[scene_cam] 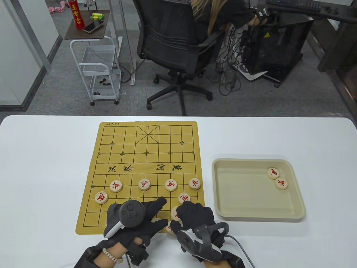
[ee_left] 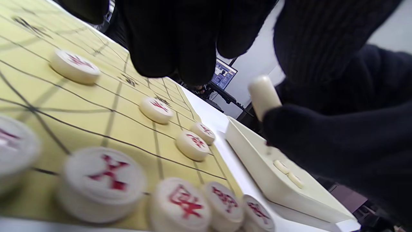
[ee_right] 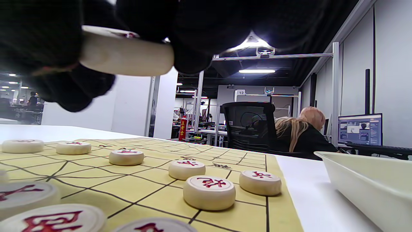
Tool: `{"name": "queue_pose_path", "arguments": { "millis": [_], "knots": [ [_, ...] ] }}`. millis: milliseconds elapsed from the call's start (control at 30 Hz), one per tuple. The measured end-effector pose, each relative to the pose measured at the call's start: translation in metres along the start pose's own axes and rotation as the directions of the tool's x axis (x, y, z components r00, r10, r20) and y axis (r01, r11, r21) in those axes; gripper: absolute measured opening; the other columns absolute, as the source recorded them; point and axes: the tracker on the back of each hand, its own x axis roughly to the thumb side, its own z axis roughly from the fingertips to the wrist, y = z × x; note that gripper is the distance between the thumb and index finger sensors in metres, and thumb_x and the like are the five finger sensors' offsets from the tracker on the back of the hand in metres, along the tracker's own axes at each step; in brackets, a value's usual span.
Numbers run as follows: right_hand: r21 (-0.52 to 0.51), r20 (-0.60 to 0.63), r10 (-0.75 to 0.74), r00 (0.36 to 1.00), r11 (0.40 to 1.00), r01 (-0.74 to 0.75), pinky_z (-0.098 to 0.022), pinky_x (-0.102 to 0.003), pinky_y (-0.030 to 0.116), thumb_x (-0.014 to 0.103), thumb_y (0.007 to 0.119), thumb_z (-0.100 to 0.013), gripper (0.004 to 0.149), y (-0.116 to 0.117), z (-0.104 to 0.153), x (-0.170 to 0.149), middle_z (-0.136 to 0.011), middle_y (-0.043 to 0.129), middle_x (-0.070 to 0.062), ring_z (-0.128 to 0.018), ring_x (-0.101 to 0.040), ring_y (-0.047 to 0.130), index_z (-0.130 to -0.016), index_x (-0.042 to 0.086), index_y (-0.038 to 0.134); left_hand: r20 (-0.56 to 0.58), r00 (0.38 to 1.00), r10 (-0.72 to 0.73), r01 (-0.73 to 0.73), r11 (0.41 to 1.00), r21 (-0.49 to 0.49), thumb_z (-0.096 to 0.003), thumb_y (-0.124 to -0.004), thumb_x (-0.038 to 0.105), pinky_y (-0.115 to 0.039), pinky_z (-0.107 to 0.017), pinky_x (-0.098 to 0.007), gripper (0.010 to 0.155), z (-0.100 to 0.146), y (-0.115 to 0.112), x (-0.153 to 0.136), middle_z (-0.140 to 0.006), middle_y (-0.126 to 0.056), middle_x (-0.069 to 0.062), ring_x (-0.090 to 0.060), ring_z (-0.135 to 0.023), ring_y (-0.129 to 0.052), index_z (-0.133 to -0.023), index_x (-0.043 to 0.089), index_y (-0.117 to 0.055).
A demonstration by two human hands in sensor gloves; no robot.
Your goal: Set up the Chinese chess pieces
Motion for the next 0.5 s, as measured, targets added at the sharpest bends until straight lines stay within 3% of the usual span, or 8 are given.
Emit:
{"name": "queue_pose_path", "arguments": {
  "millis": [167,233,400,500],
  "knots": [
    [-0.014,0.013,0.023,1.0,1.0,-0.023,-0.051,-0.042,0.084,0.065,0.093,-0.033,0.057,0.003,0.002,0.003,-0.085,0.091,-0.001,-0.052,-0.012,0.097,-0.077,0.03,0.08,-0.03,0.993,0.116,-0.113,0.991,0.073,-0.0366,-0.09,0.044,-0.062,-0.066,-0.067,0.064,-0.013,-0.011,0.003,-0.081,-0.099,-0.003,-0.032,-0.073,-0.102,-0.096,0.025,-0.074],
    [-0.02,0.027,0.074,0.997,0.997,-0.074,-0.051,-0.042,0.085,0.065,0.093,-0.033,0.058,0.006,0.003,0.004,-0.084,0.091,0.0,-0.052,-0.011,0.097,-0.077,0.03,0.08,-0.053,0.989,0.14,-0.137,0.989,0.055,-0.0365,-0.09,0.042,-0.063,-0.066,-0.067,0.062,-0.016,-0.015,0.002,-0.08,-0.1,-0.004,-0.032,-0.071,-0.103,-0.095,0.024,-0.076],
    [0.021,0.023,0.033,0.999,0.999,-0.033,-0.052,-0.043,0.084,0.064,0.092,-0.034,0.058,0.015,0.002,0.003,-0.086,0.089,-0.001,-0.055,-0.013,0.097,-0.079,0.03,0.078,-0.065,0.989,0.133,-0.129,0.989,0.068,-0.0355,-0.092,0.04,-0.062,-0.066,-0.068,0.06,-0.016,-0.015,0.001,-0.077,-0.102,-0.005,-0.033,-0.068,-0.103,-0.092,0.024,-0.08],
    [0.076,0.012,0.052,0.999,0.996,-0.052,-0.058,-0.047,0.081,0.063,0.088,-0.038,0.064,0.021,0.002,-0.002,-0.094,0.084,-0.003,-0.067,-0.017,0.095,-0.09,0.028,0.074,-0.089,0.986,0.14,-0.133,0.988,0.078,-0.0357,-0.092,0.039,-0.061,-0.066,-0.069,0.06,-0.012,-0.005,-0.008,-0.078,-0.101,-0.005,-0.034,-0.069,-0.102,-0.093,0.024,-0.08]
  ]
}}
